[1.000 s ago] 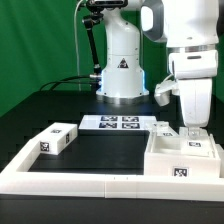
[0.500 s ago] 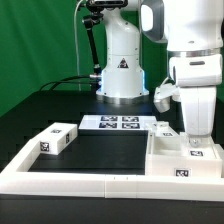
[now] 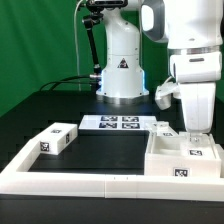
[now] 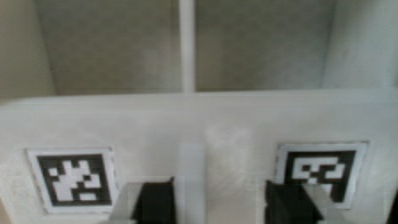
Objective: Assemble cabinet
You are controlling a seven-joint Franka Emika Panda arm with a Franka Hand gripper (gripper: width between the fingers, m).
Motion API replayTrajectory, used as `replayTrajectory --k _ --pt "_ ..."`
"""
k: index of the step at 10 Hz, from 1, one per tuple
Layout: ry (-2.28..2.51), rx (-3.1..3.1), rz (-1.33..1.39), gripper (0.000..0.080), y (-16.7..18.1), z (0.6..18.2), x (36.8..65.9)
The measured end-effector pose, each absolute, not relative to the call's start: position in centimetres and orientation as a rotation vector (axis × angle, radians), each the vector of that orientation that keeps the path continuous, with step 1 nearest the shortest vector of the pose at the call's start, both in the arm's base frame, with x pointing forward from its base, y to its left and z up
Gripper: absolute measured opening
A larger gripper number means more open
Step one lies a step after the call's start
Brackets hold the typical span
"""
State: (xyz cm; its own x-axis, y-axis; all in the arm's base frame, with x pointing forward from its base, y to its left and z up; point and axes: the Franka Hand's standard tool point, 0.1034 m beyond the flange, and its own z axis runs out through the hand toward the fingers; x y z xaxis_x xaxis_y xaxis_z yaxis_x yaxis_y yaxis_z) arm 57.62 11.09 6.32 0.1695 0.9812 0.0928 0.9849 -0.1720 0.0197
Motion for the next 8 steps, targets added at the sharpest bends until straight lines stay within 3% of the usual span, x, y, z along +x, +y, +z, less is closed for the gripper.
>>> replayTrajectory --k 1,3,4,5,8 --pt "-1.997 -2.367 -0.130 0.0338 11.0 6.6 57.5" --pt "-2.019 -2.368 -0.141 0.0613 10.3 7.6 56.8" --pt "-2.032 -2.367 -0.134 0.0613 10.3 8.2 56.0" --pt "-2.049 -2.361 -0.126 0.0761 10.3 8.9 54.9" --pt "-2.116 -2.318 -0.065 0.0788 9.6 9.8 50.2"
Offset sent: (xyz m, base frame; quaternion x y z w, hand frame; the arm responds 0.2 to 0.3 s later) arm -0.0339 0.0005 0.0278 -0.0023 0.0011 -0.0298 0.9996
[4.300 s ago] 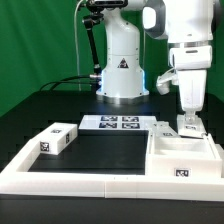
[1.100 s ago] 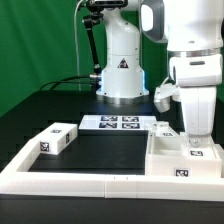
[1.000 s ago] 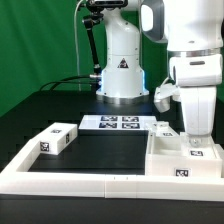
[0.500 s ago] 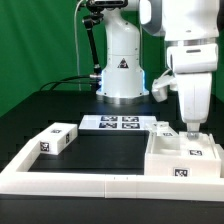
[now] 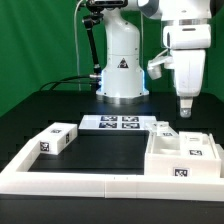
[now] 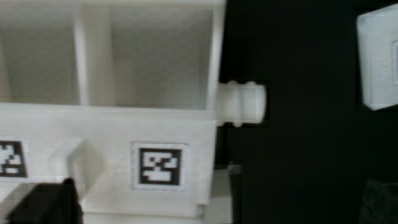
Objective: Assemble cabinet
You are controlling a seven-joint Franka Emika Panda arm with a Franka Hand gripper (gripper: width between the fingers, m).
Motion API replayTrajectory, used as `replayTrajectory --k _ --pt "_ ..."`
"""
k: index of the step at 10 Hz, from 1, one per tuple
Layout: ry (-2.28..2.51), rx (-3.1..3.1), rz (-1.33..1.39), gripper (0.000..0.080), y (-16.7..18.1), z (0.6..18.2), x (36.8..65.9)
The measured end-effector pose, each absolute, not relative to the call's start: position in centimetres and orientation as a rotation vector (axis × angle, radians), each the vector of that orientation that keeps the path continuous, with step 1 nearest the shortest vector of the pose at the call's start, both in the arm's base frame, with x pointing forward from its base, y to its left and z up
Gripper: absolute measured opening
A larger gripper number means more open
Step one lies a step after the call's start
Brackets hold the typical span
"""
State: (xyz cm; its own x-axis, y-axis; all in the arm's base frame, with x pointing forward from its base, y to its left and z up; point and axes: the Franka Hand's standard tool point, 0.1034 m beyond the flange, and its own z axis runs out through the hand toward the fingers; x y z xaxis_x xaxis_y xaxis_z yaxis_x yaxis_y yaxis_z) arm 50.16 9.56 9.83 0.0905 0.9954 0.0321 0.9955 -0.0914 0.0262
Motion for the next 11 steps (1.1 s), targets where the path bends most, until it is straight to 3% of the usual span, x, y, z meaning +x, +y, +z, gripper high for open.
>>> replayTrajectory --k 6,11 --pt "-2.273 -2.165 -0.080 0.0797 8.8 8.9 49.6" --pt "-2.567 -1.835 -0.038 0.0797 8.8 7.3 45.4"
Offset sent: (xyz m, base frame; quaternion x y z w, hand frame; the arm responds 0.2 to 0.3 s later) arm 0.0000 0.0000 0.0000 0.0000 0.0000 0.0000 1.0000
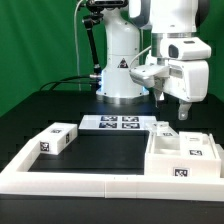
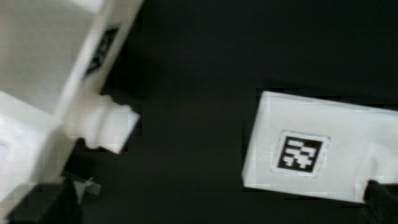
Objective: Assemble cabinet
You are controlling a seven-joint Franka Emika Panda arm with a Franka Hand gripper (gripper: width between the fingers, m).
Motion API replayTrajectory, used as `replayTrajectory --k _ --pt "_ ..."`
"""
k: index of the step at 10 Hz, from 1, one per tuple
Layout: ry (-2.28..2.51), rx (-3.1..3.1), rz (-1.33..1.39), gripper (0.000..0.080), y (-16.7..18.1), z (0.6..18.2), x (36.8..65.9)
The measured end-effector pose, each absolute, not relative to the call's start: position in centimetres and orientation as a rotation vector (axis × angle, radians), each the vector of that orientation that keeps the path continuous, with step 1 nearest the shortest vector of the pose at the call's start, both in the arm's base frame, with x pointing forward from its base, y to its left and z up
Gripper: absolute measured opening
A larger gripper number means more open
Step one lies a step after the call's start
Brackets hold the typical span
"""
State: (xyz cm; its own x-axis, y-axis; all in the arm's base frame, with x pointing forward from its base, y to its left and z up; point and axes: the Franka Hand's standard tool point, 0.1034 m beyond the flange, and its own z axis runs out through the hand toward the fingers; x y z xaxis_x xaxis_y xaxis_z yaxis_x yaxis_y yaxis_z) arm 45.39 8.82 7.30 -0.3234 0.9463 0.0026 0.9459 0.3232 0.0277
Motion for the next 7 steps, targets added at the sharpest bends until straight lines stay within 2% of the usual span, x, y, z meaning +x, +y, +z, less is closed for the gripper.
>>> replayTrajectory --k 4,7 --pt "2.578 1.777 0.032 0.0797 8.3 7.1 45.3" --pt "2.599 1.793 0.015 0.0797 8.2 5.7 41.5"
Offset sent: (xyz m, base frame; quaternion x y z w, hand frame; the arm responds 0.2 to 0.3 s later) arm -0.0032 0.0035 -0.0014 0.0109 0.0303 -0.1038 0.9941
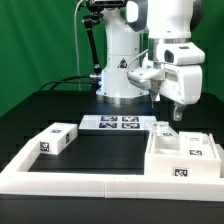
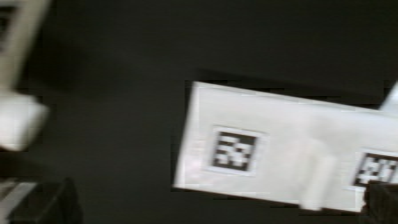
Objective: Assemble cabinet
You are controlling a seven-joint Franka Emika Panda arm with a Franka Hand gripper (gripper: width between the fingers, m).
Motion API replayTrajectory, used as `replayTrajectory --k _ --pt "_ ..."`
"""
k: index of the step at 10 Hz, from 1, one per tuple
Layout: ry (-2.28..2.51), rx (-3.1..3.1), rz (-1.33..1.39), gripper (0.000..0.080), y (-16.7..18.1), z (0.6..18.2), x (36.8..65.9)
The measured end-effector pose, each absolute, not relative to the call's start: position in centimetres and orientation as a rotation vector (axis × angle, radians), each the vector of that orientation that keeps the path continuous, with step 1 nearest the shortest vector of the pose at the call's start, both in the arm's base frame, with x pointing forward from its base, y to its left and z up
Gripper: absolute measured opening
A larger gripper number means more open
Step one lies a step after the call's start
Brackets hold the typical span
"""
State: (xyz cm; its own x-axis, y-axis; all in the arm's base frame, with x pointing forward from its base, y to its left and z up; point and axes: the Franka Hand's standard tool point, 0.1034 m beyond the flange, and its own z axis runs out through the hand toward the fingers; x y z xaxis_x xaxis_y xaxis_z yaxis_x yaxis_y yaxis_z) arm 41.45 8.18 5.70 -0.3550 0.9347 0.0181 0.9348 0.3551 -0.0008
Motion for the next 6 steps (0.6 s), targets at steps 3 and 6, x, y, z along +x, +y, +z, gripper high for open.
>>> replayTrajectory --k 3,6 --pt "-2.527 -1.767 -0.045 0.0797 8.8 2.9 39.3" --pt "-2.505 -1.761 -0.043 0.0797 8.9 1.8 38.7"
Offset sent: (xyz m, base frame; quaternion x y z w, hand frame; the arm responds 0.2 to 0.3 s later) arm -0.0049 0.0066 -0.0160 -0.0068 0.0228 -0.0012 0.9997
